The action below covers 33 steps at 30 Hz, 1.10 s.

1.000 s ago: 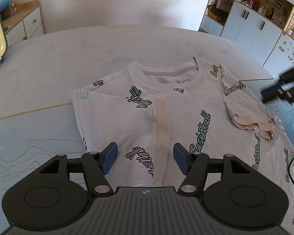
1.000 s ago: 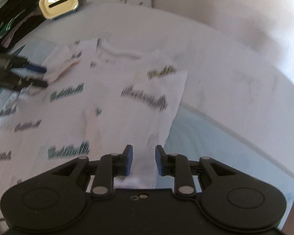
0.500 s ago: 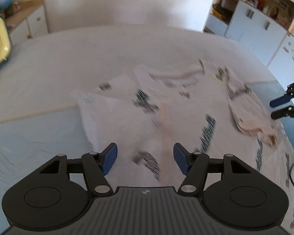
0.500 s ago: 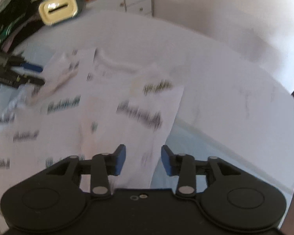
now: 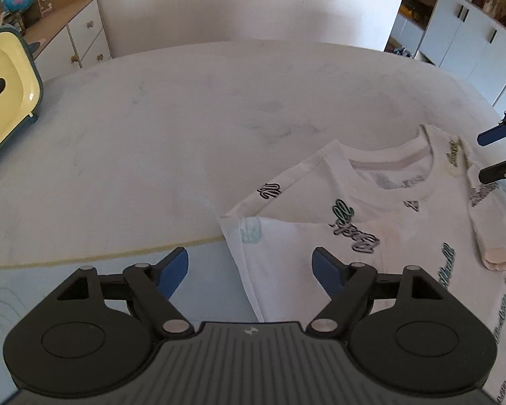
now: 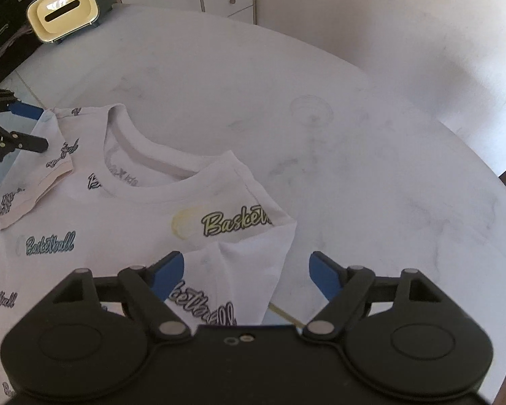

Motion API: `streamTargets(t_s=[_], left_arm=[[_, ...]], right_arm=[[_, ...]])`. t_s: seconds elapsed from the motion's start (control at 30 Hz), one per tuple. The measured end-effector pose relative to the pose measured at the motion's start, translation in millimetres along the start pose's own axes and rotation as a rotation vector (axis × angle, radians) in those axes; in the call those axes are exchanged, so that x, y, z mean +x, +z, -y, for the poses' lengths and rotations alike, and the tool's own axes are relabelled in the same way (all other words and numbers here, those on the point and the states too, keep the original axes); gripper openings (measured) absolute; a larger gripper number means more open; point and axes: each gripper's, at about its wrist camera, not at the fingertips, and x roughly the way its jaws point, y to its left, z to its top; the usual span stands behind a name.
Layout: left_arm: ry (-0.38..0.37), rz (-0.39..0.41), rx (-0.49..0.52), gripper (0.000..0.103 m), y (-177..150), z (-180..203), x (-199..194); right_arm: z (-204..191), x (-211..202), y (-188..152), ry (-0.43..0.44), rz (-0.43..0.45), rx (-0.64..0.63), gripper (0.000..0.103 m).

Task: Fold clothes

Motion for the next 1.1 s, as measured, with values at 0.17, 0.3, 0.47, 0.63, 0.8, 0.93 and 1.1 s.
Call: streamTargets(t_s=[0.17, 0.3, 0.47, 0.63, 0.8, 0.93, 1.1], left_arm=[[-0.013, -0.005, 0.022, 0.080, 8, 5, 9], [-0.022, -0.005, 0.041, 0.080, 12, 9, 13], [-0.046, -0.011, 0.082, 0.080, 15, 13, 14], [-0.061, 0.001, 0.105, 0.079, 15, 21, 15], [-0.059, 0.009, 0.156, 0.069, 15, 32, 15], [-0.060, -0.007, 0.180, 0.067, 16, 38, 14], [-0.028, -0.012, 0.154, 0.072, 18, 37, 8]], right_arm=[[1, 6, 4, 0.002, -0.010, -0.002, 0.103], [0, 12, 7, 0.005, -0.031, -0.022, 0.103], [-4, 16, 12, 0.000, -0.046, -0.068, 0.103], [-9, 16, 13, 0.011, -0.047, -0.096, 0.103], [-16, 15, 14, 0.011, -0.046, -0.120, 0.103], [-17, 14, 16, 0.000, -0.055, -0.120, 0.103], [-23, 1, 10, -0.026, -0.053, -0.130, 0.103]])
